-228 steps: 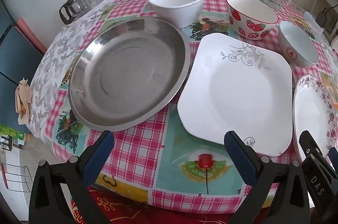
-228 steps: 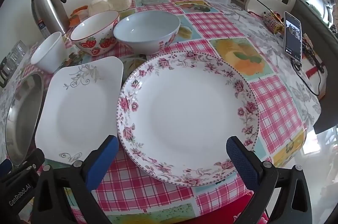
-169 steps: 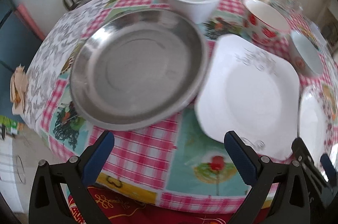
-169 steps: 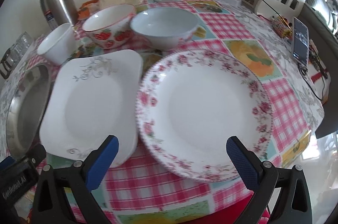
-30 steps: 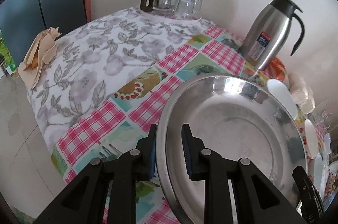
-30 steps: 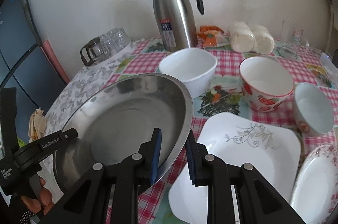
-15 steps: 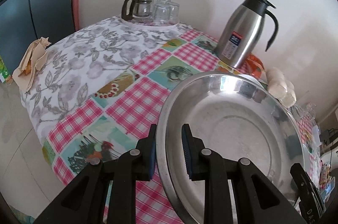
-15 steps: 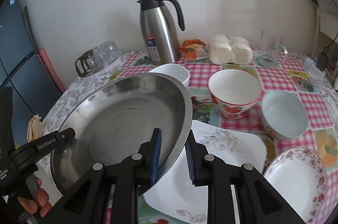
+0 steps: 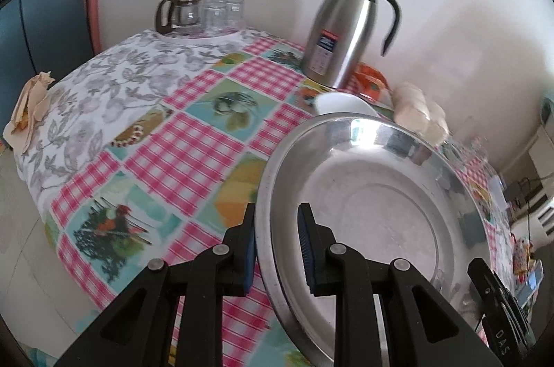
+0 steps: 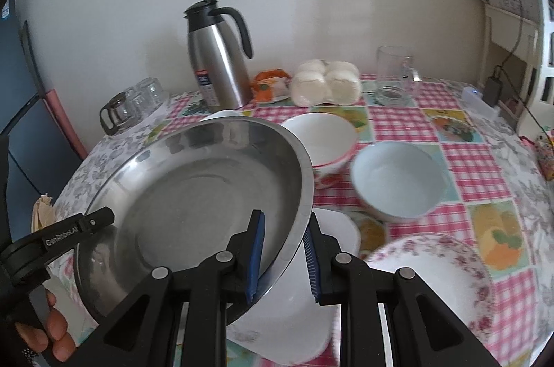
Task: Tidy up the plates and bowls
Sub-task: 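Lift the steel plate with the left gripper and tilt it upright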
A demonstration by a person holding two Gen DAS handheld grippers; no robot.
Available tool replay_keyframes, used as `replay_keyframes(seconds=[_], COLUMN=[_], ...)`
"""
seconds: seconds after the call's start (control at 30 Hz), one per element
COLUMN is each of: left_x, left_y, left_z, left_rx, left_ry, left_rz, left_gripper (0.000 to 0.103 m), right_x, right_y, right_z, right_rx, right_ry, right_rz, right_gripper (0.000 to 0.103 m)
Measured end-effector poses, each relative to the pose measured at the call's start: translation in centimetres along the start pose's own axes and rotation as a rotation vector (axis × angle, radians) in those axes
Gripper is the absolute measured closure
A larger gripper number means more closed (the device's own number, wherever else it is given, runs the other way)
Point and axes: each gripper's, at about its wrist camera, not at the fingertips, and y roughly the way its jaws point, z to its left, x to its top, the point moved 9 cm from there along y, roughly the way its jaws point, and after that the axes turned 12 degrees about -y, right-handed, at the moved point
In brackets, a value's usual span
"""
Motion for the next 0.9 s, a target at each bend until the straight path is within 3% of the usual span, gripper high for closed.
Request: replay_keyframes(seconds=[0.43,0.67,0.9], left_x=[-3.9,-4.5,-5.3], left_y=[-1.1,-0.7,0.9], left_z=[-5.1,-5.7,-4.7], left_rx=[-0.061,-0.055,-0.015], left_ry=[0.102,0.129,0.116], left_rz=[0.036,0.054,0.122], left_gripper=[0.08,0.08,0.08], right_x=[-2.3,-2.9,-3.7], right_y=[-3.0,-3.1,-1.8], right_z=[-6.1,-7.1,-6.5], right_rx=[-0.061,-0.07,-0.069], right_ry=[0.08,0.102,0.084], right_rz=[-0.019,-0.008,0.044], right_gripper=[0.079,0.078,0.077])
